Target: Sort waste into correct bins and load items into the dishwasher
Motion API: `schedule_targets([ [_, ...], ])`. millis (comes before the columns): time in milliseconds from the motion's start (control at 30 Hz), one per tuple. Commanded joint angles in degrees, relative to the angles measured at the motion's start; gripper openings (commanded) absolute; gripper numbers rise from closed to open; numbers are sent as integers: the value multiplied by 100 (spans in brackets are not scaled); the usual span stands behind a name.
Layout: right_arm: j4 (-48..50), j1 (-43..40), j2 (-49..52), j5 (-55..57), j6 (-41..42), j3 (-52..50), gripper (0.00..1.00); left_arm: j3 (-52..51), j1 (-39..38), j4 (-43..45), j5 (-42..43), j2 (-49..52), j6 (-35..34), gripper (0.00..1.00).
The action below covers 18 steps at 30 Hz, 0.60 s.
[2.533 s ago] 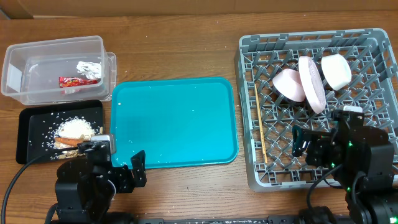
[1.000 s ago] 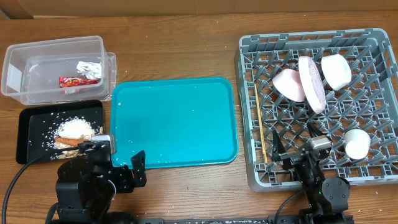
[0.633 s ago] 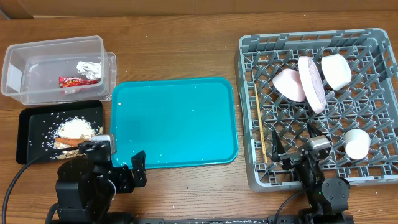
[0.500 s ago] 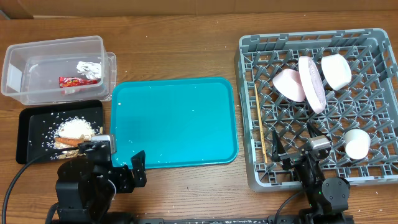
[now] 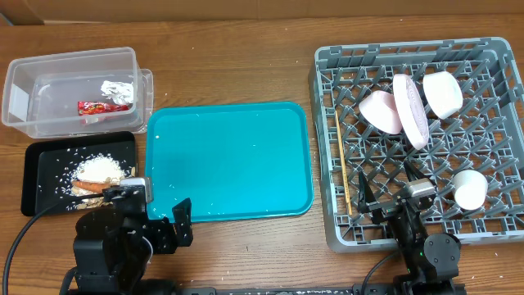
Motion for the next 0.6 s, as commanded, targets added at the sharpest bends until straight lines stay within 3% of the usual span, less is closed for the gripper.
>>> schedule_targets([
  [0, 15, -20, -52, -11, -22, -57, 100, -4, -11, -2, -42, -37, -101, 100],
  [233, 15, -20, -52, -11, -22, -57, 100, -330, 103, 234, -404, -337, 15, 100],
  [367, 15, -20, -52, -11, -22, -57, 100, -1132, 254, 1058, -428, -863, 280, 100],
  [567, 15, -20, -52, -11, -22, -57, 100, -2745, 256, 2990, -431, -1923, 402, 100],
])
